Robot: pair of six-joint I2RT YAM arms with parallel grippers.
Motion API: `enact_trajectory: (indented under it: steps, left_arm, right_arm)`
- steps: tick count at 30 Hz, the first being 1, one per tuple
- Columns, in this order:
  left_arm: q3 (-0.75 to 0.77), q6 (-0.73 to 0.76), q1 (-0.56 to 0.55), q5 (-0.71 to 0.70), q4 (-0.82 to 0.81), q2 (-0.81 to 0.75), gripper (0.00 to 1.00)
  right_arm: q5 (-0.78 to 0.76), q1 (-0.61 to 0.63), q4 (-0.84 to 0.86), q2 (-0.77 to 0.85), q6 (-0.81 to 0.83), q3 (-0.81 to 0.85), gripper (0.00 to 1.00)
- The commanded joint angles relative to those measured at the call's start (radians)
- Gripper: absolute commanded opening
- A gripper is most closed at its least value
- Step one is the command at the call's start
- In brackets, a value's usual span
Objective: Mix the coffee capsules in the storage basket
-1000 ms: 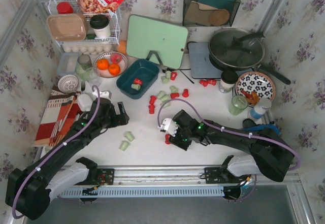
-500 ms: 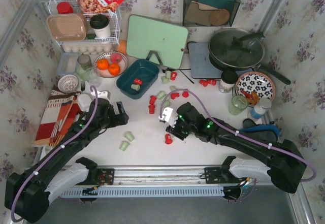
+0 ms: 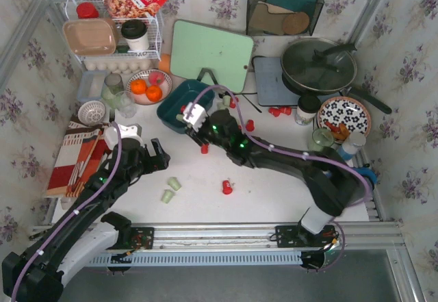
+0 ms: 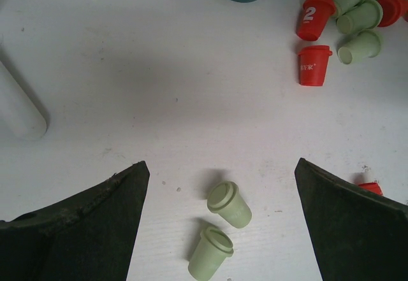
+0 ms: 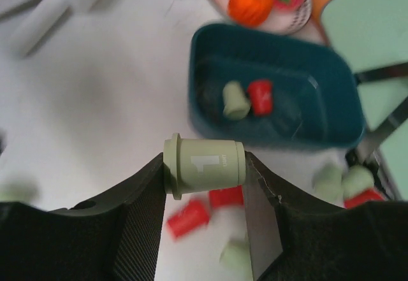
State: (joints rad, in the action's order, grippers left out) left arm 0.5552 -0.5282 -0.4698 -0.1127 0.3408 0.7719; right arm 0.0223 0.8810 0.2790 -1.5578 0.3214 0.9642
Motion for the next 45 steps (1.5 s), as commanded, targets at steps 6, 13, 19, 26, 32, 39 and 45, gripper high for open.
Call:
enact_trajectory:
  steps: [6, 13, 19, 26, 32, 39, 45]
  left_arm:
    - [-0.004, -0.009, 0.001, -0.025, -0.005, -0.014, 0.99]
    - [-0.001, -0.009, 0.001, -0.022, -0.003, -0.01, 0.99]
    - [-0.006, -0.013, 0.001, -0.021, -0.004, -0.022, 0.99]
    - [-0.005, -0.011, 0.0, -0.029, 0.0, -0.033, 0.99]
    - [-0.007, -0.01, 0.0, -0.033, 0.0, -0.033, 0.99]
    - [-0.005, -0.011, 0.0, -0.028, -0.004, -0.022, 0.99]
    - [-0.004, -0.008, 0.0, -0.028, -0.004, -0.018, 0.99]
  right_arm:
    - [-0.057, -0.065, 0.231, -0.422, -0.062, 0.374, 0.23]
    - [-0.01, -0.092, 0.139, -0.61, -0.148, 0.557, 0.3]
    - [-0.004, -0.104, 0.114, -0.642, -0.203, 0.583, 0.45]
    - [-0.004, -0.107, 0.092, -0.645, -0.229, 0.587, 0.71]
    - [0.047, -0.107, 0.07, -0.621, -0.238, 0.6, 0.88]
    - [-0.021, -0.106, 0.01, -0.545, -0.306, 0.59, 0.9]
    - [-0.152, -0.107, -0.011, -0.445, -0.294, 0.486, 0.92]
